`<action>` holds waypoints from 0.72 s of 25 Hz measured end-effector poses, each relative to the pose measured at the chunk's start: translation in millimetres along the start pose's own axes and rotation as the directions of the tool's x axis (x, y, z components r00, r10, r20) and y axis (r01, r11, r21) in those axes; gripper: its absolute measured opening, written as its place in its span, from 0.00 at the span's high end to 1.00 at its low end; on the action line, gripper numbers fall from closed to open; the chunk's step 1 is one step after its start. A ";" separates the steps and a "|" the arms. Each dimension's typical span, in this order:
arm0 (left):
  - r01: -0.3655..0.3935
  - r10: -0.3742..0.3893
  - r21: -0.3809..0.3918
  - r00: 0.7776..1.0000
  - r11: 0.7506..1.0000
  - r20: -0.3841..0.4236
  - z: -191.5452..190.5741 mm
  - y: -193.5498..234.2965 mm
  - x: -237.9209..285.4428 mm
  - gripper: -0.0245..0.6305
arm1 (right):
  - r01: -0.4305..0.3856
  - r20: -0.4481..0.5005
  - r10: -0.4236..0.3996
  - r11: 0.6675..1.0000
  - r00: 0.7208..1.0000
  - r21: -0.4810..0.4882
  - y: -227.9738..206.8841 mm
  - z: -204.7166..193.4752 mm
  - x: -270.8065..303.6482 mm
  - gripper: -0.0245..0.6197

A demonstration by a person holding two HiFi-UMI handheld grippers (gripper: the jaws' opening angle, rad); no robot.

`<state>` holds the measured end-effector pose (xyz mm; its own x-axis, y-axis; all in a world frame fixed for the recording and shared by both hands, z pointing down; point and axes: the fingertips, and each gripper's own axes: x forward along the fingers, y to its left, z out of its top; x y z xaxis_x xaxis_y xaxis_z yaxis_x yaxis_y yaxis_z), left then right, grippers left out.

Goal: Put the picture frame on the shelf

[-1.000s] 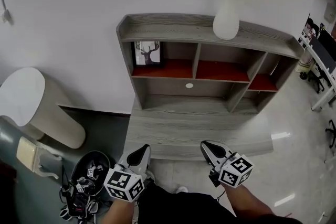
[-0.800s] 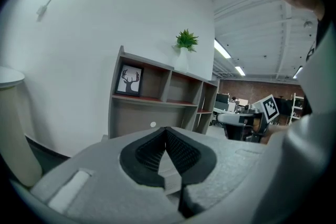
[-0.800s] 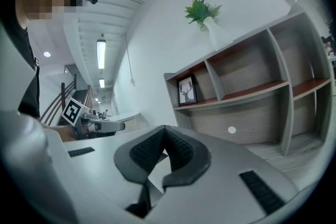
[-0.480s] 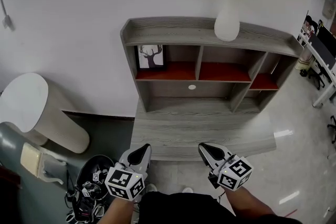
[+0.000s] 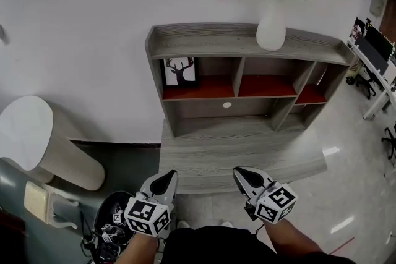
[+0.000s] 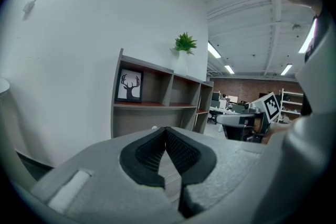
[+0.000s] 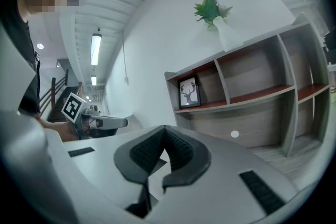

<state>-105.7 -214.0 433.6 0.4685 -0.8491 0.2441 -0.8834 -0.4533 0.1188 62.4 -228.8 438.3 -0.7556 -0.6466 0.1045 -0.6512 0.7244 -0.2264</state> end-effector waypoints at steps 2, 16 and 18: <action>0.006 -0.006 0.001 1.000 1.000 0.004 2.3 6.6 -0.3 0.95 | 0.014 0.002 -0.014 1.000 1.000 -0.001 1.2 1.7 4.0 0.94; 0.028 -0.028 -0.011 1.000 1.000 0.010 1.8 22.9 -1.1 0.95 | 0.049 -0.017 -0.049 0.999 0.999 0.012 4.7 -4.8 18.7 0.94; 0.029 -0.029 -0.011 1.000 1.000 0.010 2.0 23.9 -0.7 0.95 | 0.048 -0.017 -0.048 0.999 0.999 0.011 4.9 -4.8 19.4 0.94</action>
<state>-127.1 -224.8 434.3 0.4937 -0.8383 0.2313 -0.8696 -0.4747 0.1359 44.2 -236.6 443.8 -0.7247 -0.6765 0.1312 -0.6859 0.6898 -0.2318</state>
